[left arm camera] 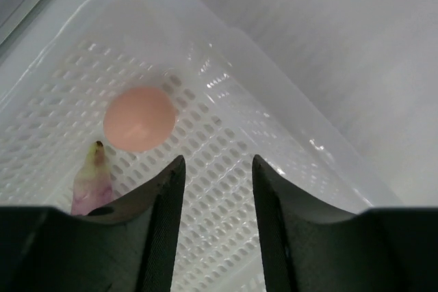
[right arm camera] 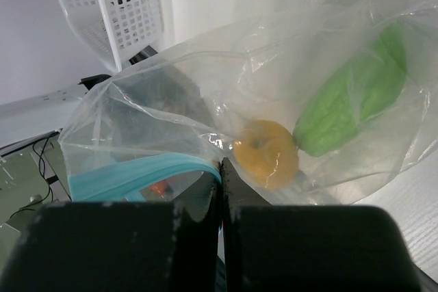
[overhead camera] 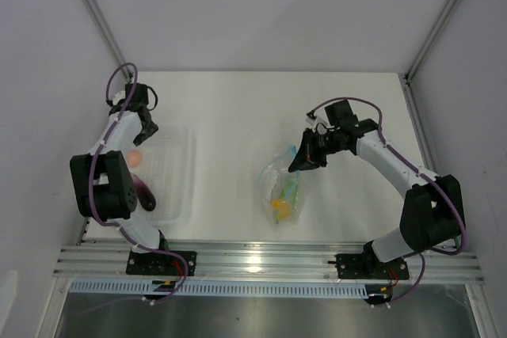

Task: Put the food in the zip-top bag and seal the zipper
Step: Pick up the fake food from the bin.

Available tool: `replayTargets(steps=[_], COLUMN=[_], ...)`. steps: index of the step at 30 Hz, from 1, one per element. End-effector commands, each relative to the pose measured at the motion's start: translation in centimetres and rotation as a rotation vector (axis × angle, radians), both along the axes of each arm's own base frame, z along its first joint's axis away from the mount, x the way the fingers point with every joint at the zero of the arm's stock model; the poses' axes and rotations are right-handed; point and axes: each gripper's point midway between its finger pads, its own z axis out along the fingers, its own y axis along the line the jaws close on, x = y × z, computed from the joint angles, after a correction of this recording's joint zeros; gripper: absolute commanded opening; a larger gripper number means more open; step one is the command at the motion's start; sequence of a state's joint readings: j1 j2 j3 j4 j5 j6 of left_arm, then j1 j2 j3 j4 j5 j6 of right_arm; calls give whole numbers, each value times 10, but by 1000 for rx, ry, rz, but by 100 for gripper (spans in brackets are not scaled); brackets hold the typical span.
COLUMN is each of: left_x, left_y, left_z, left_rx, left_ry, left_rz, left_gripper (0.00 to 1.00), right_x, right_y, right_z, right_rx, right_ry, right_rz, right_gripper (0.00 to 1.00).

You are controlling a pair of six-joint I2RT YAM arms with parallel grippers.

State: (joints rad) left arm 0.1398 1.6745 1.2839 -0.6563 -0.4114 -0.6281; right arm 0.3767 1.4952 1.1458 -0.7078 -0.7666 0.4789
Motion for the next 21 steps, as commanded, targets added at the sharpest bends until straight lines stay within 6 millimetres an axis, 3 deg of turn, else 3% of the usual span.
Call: replayTargets(steps=[1, 5, 10, 21], left_x=[3, 3, 2, 3], left_y=[-2, -8, -5, 15], left_z=[-5, -22, -38, -39], left_rx=[10, 0, 5, 52], left_ry=[-3, 41, 91, 94], left_rz=[-71, -98, -89, -92], left_gripper=[45, 42, 48, 50], right_x=[-3, -5, -4, -8], right_y=[3, 3, 3, -1], right_z=[6, 2, -1, -5], right_rx=[28, 32, 31, 28], right_ry=[-18, -8, -7, 7], right_rz=[7, 12, 13, 5], right_gripper=[0, 0, 0, 0])
